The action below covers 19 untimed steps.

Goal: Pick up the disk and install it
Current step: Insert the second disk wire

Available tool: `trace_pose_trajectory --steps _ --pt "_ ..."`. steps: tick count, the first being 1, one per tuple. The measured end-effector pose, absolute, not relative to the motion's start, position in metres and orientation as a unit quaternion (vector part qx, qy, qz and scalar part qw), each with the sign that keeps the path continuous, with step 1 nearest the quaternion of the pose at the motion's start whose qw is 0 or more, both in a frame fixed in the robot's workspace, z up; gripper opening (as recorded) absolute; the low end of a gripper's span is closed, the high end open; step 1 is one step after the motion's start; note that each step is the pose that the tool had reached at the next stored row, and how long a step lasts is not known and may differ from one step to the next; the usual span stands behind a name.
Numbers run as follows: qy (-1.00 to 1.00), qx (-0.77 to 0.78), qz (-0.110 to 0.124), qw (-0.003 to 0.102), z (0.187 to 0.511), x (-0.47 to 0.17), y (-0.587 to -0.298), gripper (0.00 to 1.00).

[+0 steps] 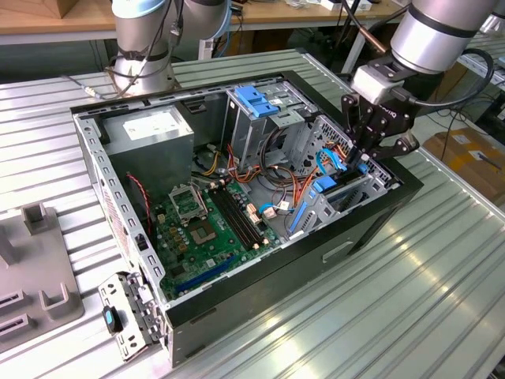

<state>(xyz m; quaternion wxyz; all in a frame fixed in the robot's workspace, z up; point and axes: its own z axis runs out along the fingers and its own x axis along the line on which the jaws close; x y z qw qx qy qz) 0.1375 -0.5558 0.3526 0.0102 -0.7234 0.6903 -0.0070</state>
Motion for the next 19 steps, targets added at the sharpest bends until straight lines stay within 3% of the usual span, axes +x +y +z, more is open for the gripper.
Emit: trace_pose_trajectory --steps 19 --pt "0.690 -0.723 -0.004 0.010 0.3482 0.1367 -0.5558 0.16"
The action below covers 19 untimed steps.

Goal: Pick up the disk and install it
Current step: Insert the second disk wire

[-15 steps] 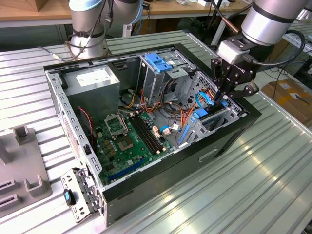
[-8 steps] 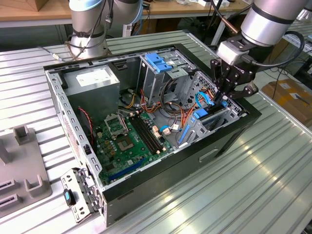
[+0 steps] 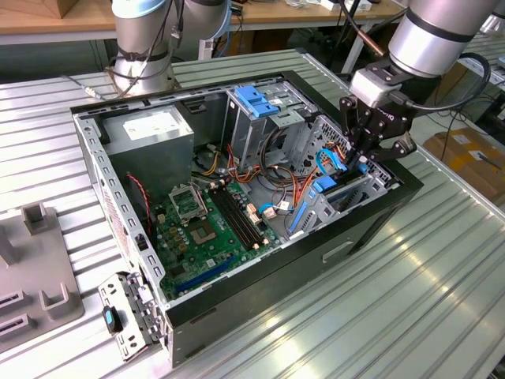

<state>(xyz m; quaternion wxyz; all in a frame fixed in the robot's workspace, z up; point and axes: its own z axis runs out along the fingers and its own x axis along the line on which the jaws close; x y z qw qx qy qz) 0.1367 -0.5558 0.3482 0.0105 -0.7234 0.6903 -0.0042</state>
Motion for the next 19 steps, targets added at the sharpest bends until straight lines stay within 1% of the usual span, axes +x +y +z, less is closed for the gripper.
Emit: trace_pose_trajectory --steps 19 --pt "0.698 -0.716 -0.004 0.011 0.3398 0.1366 -0.5557 0.16"
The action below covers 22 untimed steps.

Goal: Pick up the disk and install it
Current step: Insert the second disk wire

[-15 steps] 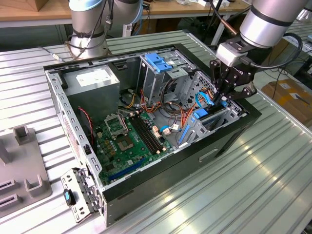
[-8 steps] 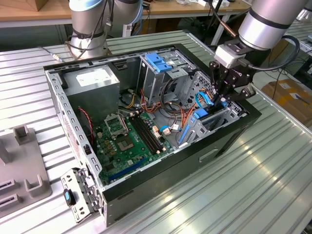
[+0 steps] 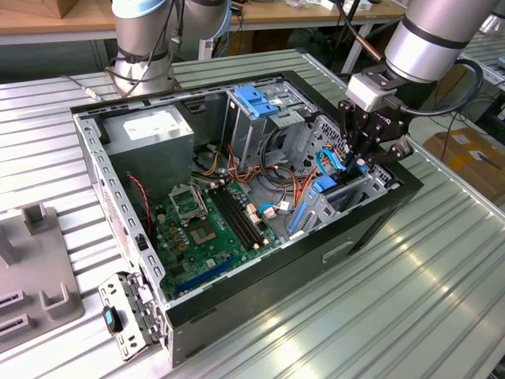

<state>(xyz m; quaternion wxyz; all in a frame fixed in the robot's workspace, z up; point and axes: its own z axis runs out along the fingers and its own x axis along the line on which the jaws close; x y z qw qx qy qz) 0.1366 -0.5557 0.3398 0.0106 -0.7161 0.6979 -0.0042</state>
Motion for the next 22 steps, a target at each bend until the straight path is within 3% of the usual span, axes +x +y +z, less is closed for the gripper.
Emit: trace_pose_trajectory --steps 3,4,14,22 --pt "0.698 -0.716 -0.004 0.011 0.339 0.137 -0.556 0.18" --pt "0.698 -0.716 -0.004 0.011 0.340 0.137 -0.556 0.24" --pt "0.698 -0.716 -0.005 0.010 0.368 0.137 -0.556 0.24" --pt "0.698 -0.716 -0.005 0.010 0.369 0.137 -0.556 0.24"
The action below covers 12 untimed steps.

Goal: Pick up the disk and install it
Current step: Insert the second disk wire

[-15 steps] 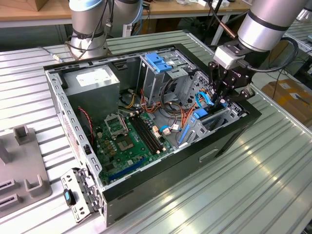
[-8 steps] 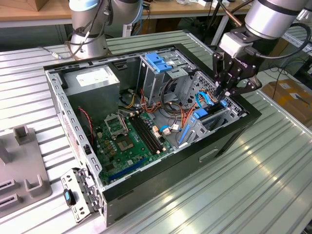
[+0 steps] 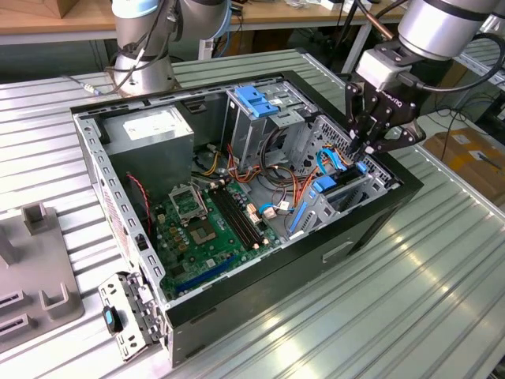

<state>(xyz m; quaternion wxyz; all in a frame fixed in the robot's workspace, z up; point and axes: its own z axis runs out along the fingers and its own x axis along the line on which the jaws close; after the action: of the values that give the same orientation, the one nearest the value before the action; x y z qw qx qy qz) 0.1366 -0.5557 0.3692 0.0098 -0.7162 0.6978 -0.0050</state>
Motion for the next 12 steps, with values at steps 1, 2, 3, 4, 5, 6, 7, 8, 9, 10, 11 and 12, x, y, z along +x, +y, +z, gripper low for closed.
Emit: trace_pose_trajectory --steps 1,2,3,4,5,6,7,8,9,10,11,12 --pt "0.698 -0.716 -0.005 0.010 0.3693 0.1361 -0.5557 0.24" --pt "0.698 -0.716 -0.005 0.010 0.3693 0.1357 -0.5557 0.24" --pt "0.698 -0.716 -0.005 0.010 0.3693 0.1357 -0.5557 0.24" --pt "0.698 -0.716 -0.005 0.010 0.3692 0.1357 -0.5557 0.24" --pt "0.698 -0.716 -0.005 0.010 0.3693 0.1356 -0.5557 0.24" --pt "0.698 -0.716 -0.005 0.010 0.3711 0.1356 -0.5556 0.24" --pt "0.698 -0.716 -0.005 0.010 0.3732 0.1356 -0.5557 0.24" --pt "0.698 -0.716 -0.005 0.010 0.3737 0.1356 -0.5557 0.24" --pt "0.698 -0.716 -0.005 0.010 0.3737 0.1356 -0.5557 0.24" --pt "0.698 -0.716 -0.005 0.010 0.3741 0.1356 -0.5556 0.24" --pt "0.698 -0.716 -0.005 0.010 0.3741 0.1356 -0.5557 0.24" --pt "0.698 -0.716 -0.005 0.010 0.3747 0.1356 -0.5557 0.24"
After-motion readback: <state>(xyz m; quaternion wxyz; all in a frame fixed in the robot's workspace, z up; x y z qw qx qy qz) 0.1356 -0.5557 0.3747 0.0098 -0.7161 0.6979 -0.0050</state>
